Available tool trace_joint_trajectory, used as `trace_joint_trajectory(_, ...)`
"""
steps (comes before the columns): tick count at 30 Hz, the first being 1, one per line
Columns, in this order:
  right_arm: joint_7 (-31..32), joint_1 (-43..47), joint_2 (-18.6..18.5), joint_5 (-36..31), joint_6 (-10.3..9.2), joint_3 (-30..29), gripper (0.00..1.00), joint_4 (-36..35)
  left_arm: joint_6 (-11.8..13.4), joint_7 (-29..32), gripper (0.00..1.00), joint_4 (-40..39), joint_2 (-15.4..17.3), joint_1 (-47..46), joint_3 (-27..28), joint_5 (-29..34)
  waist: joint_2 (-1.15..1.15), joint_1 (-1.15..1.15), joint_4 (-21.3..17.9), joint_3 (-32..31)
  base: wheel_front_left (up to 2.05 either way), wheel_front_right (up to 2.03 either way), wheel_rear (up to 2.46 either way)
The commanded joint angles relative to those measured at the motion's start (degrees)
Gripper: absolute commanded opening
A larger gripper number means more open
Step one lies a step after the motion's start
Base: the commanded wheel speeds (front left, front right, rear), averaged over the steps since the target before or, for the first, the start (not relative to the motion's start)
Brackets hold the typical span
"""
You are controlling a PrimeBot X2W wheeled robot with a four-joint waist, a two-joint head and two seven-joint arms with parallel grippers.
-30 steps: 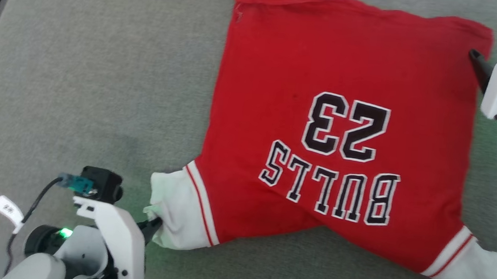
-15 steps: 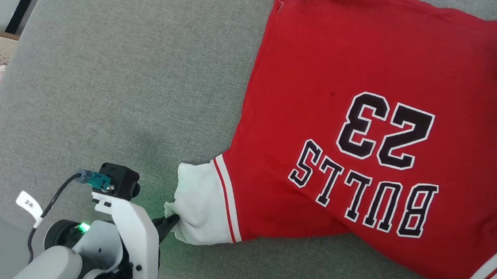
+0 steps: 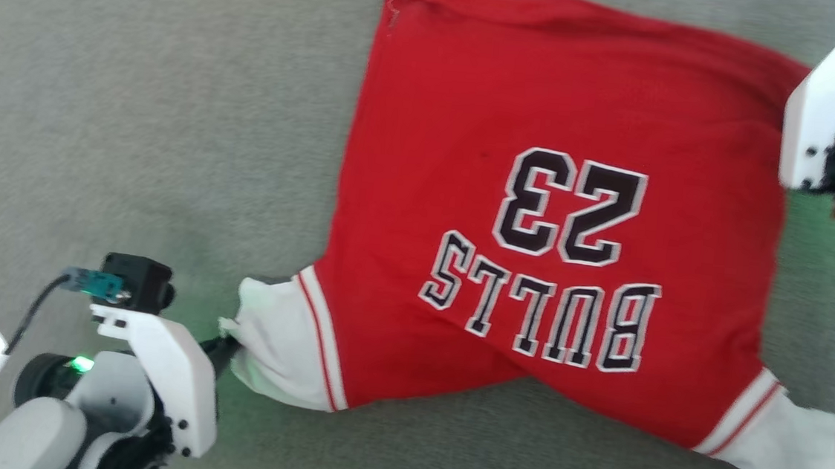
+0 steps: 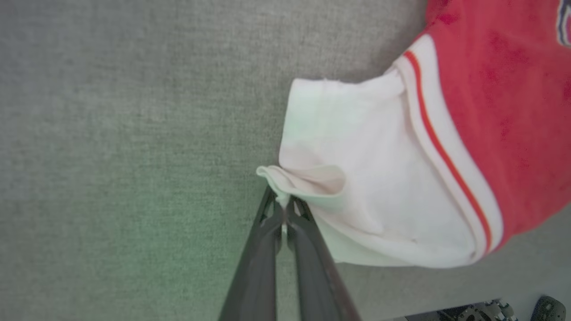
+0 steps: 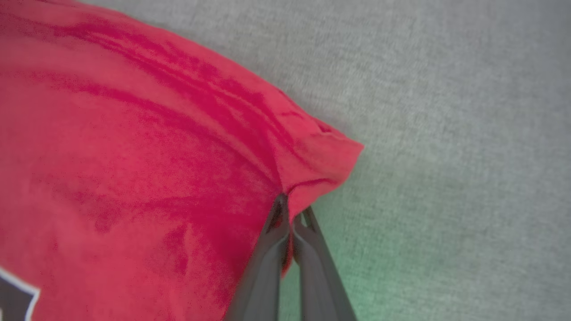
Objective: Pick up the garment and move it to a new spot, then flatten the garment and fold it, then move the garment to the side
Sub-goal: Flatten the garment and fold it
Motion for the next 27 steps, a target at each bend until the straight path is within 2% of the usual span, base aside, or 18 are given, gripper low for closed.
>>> trace_joint_trajectory(1, 1.27, 3.56, -0.46, 2.57, -0.04, 1.51, 0.0, -2.59, 0.58, -0.33, 0.0, -0.13, 0.74, 0.89, 0.68, -0.1, 0.0, 0.0, -3.06, -1.45, 0.0, 0.0, 0.0)
trace_joint_trajectory(2, 1.27, 3.56, -0.46, 2.57, -0.04, 1.51, 0.0, -2.59, 0.58, -0.33, 0.0, -0.13, 0.74, 0.89, 0.68, -0.1, 0.0, 0.0, -3.06, -1.45, 0.0, 0.0, 0.0)
trace_joint_trajectory(6, 4.11, 10.85, -1.66, 9.66, -0.03, 4.7, 0.0, -13.37, 1.23, -0.71, 0.0, -0.97, 2.45, 1.65, 2.05, -0.02, 0.0, 0.0, -6.4, -2.63, 0.0, 0.0, 0.0)
trace_joint_trajectory(10, 8.03, 20.05, -2.39, 14.97, -0.03, 4.97, 0.0, -25.57, 2.05, -0.33, 0.0, -1.8, 3.74, 2.26, 2.92, -0.23, 0.0, 0.0, -9.2, -3.41, 0.0, 0.0, 0.0)
trace_joint_trajectory(17, 12.86, 36.06, -0.72, 17.03, -0.03, 2.13, 0.0, -42.6, 2.83, 0.45, 0.0, -2.97, 4.65, 1.72, 3.36, 0.07, 0.0, 0.0, -11.95, -4.01, 0.0, 0.0, 0.0)
trace_joint_trajectory(22, 12.34, 45.42, 3.11, 15.77, -0.03, -0.54, 0.0, -47.3, 2.93, 0.49, 0.0, -3.05, 4.6, 1.21, 3.37, -0.05, 0.0, 0.0, -12.32, -4.01, 0.0, 0.0, 0.0)
trace_joint_trajectory(26, 7.93, 48.58, 4.75, 13.05, -0.04, -1.16, 0.0, -44.78, 2.58, 0.29, 0.0, -2.76, 4.44, 0.89, 3.32, -0.14, 0.0, 0.0, -12.36, -3.83, 0.0, 0.0, 0.0)
trace_joint_trajectory(27, 6.74, 48.67, 4.87, 12.71, -0.04, -1.02, 0.17, -43.86, 2.49, 0.26, 0.0, -2.68, 4.42, 0.85, 3.28, -0.17, 0.0, 0.0, -12.34, -3.82, 0.0, 0.0, 0.0)
